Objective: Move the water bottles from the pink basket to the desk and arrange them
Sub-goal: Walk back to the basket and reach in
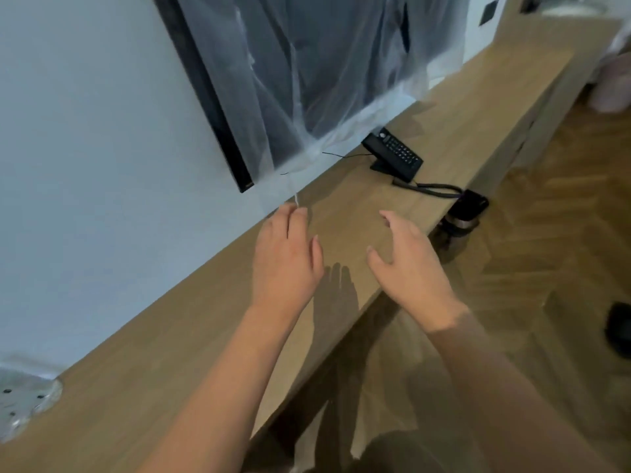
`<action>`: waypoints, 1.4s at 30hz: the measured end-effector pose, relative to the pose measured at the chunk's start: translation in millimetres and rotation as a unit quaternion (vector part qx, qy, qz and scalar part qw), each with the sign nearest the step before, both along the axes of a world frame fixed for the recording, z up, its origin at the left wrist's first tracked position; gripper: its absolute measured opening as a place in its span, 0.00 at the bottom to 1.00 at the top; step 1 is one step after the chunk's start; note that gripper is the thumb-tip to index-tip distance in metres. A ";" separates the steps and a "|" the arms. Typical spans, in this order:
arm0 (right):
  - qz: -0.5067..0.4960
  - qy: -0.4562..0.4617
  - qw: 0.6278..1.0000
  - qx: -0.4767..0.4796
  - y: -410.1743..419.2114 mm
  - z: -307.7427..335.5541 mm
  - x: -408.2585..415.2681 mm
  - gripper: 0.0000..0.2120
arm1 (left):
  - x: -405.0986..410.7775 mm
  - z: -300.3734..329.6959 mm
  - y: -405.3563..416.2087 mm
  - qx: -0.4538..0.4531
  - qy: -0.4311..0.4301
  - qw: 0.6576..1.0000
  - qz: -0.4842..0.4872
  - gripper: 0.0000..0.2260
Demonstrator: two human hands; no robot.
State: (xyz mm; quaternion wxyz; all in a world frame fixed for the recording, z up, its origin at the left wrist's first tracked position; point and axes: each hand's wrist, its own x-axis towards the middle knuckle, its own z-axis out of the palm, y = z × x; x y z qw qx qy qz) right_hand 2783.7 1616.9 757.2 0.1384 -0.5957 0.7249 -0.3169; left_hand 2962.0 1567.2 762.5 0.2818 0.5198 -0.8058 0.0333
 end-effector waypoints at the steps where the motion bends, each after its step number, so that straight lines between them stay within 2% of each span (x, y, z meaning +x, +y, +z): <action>1: -0.019 0.003 1.000 -0.003 4.6 1.3 -20.5 0.29 | -20.6 2.5 -0.7 -0.003 -0.006 1.000 -0.017 0.19; 11: -0.130 -0.011 0.991 0.006 -5.4 1.8 -176.5 0.28 | -182.6 -0.5 -58.4 -0.004 -0.008 0.991 -0.131 0.19; 18: -0.196 -0.002 0.980 0.012 -63.2 -4.8 -298.4 0.28 | -332.9 -24.6 -144.5 0.006 0.015 0.981 -0.196 0.18; 21: -0.221 0.016 0.974 0.051 -90.7 5.4 -356.3 0.27 | -402.7 -22.3 -183.4 0.034 0.012 0.973 -0.228 0.18; 27: -0.280 0.031 0.958 0.059 -128.3 8.9 -472.8 0.26 | -546.5 -8.8 -234.3 0.046 0.019 0.952 -0.301 0.17; 32: -0.328 0.024 0.942 0.075 -148.3 -4.3 -580.6 0.27 | -664.3 -12.3 -258.1 0.036 0.005 0.939 -0.342 0.18; 37: -0.335 0.032 0.940 0.064 -173.5 -14.9 -707.8 0.27 | -794.8 -28.1 -287.2 0.020 -0.008 0.934 -0.356 0.19; 42: -0.350 0.032 0.935 0.057 -191.9 2.7 -839.8 0.27 | -919.3 -7.0 -313.4 -0.003 -0.027 0.928 -0.370 0.19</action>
